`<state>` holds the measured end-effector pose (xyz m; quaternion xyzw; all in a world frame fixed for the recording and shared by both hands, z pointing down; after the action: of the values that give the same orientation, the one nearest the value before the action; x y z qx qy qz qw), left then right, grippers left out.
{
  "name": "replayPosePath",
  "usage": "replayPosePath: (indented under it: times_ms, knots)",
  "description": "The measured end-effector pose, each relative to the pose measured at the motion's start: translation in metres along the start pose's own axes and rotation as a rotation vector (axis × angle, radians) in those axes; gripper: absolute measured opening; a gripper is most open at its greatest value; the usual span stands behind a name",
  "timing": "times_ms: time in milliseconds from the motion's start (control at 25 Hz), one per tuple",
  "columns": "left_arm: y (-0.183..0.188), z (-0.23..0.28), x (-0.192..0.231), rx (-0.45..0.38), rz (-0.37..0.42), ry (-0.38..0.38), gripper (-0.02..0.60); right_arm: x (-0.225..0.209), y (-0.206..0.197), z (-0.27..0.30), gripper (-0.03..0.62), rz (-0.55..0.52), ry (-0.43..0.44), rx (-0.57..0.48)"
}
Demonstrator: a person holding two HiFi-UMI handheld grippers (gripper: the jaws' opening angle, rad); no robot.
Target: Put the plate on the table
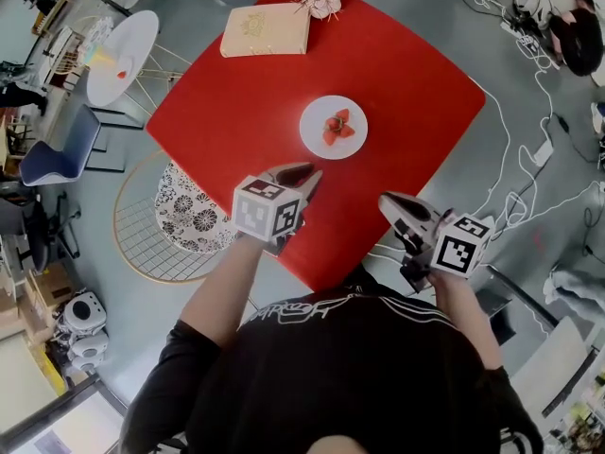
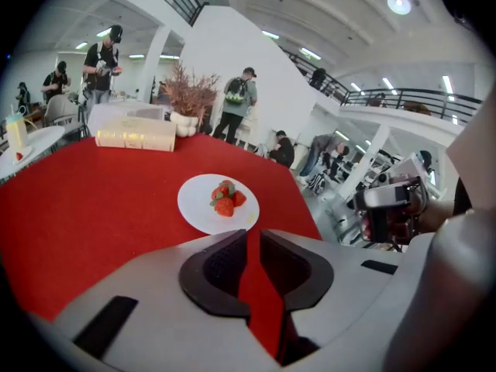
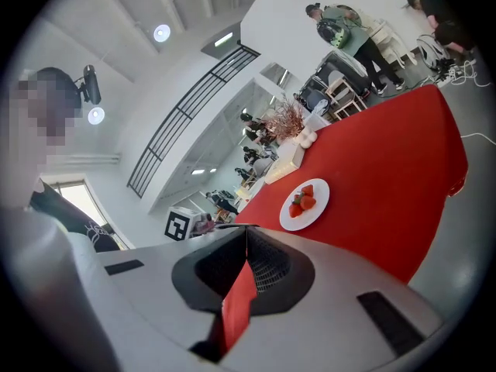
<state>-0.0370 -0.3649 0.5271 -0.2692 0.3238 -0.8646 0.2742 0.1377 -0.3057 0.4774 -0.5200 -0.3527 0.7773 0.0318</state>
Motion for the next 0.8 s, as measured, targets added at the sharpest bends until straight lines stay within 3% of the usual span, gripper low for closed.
replayPosePath:
  times_ms: [80,200,280,560,800]
  knots:
    - [0.003,-0.019,-0.016,-0.038,0.01,-0.052,0.017,0.011,-0.007,0.001,0.008,-0.009,0.005,-0.002]
    - [0.006,-0.052,-0.049,-0.099,-0.006,-0.199,0.008,0.032,-0.02,-0.001,0.008,-0.04,0.017,-0.007]
    - [0.009,-0.079,-0.07,-0.15,0.022,-0.257,0.008,0.049,-0.027,-0.005,0.008,-0.077,0.023,-0.015]
    - [-0.003,-0.182,-0.14,-0.298,0.151,-0.326,0.008,0.138,-0.058,-0.027,0.008,-0.202,0.093,-0.101]
    - [-0.02,-0.263,-0.187,-0.416,0.154,-0.425,0.008,0.209,-0.1,-0.052,0.008,-0.248,0.156,-0.159]
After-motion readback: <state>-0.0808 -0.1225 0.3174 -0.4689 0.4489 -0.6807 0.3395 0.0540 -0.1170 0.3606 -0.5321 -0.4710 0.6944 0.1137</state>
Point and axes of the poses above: the fingertips, and each gripper's own axes: z forward along the fingers, x to its left, y out of its top, the point moved 4 cm from there along -z, backward along the fingers, and after that the axes turned 4 degrees about z, right-handed, at the moved point
